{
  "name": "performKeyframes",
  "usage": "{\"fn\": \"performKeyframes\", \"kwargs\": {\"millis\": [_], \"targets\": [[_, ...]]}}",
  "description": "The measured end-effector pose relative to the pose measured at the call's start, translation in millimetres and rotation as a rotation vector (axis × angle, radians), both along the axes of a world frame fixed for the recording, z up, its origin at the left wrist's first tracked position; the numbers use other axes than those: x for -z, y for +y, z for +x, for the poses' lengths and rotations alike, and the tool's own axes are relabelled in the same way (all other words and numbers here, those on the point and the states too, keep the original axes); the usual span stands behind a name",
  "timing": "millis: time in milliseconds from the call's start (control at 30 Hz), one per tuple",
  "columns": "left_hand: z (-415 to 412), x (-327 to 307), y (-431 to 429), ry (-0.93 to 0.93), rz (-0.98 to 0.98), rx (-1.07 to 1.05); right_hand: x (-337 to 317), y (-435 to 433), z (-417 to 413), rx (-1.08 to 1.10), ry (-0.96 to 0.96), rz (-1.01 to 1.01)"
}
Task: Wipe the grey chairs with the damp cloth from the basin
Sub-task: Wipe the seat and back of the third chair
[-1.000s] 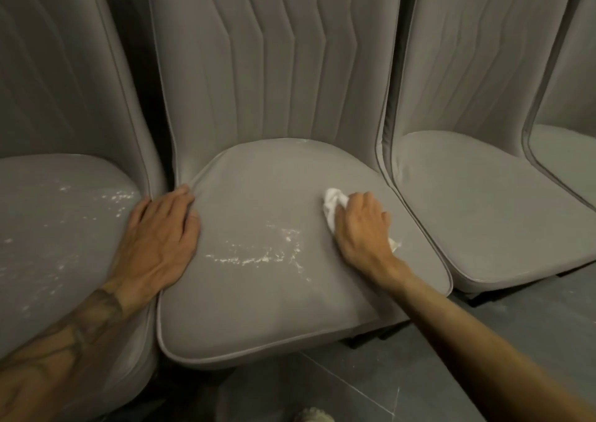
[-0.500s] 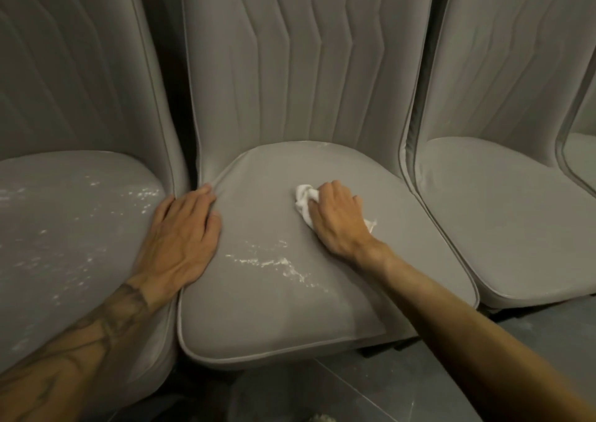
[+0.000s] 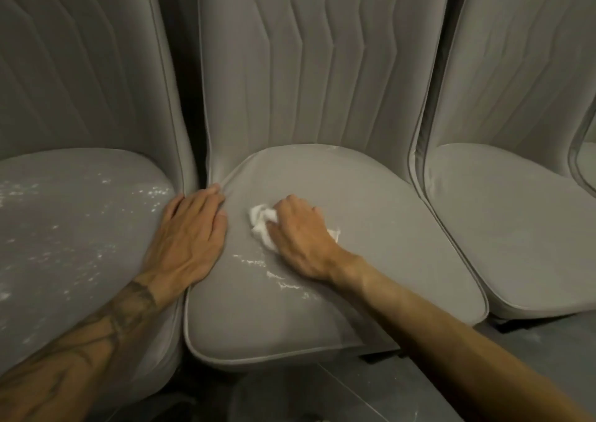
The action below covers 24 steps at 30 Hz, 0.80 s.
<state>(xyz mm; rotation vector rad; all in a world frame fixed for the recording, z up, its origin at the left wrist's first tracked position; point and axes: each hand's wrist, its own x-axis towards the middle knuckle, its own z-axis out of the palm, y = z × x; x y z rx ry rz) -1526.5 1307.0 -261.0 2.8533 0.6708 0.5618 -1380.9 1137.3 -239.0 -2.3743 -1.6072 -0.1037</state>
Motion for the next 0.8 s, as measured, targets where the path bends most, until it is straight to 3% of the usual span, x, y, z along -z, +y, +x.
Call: {"fn": "performKeyframes", "kwargs": {"millis": [100, 300, 500, 667, 800], "targets": [[-2.8, -7.3, -0.9, -0.001, 0.006, 0.001, 2.2, -6.1, -7.8, -0.173, 0.041, 0.012], [-14.6, -15.0, 2.0, 0.061, 0.009, 0.053, -6.6, 41.3, 29.0, 0.077, 0.013, -0.048], [-30.3, -6.0, 5.4, 0.118, 0.061, 0.085, 5.4, 19.9, -15.4, -0.281, 0.059, 0.012], [-31.5, -6.8, 1.1, 0.081, 0.028, 0.073, -11.4, 50.6, 0.6, -0.068, 0.012, -0.087], [-31.8, -5.8, 4.3, 0.118, -0.023, 0.114, -2.8, 25.6, -53.4, -0.287, 0.076, 0.030]]}}
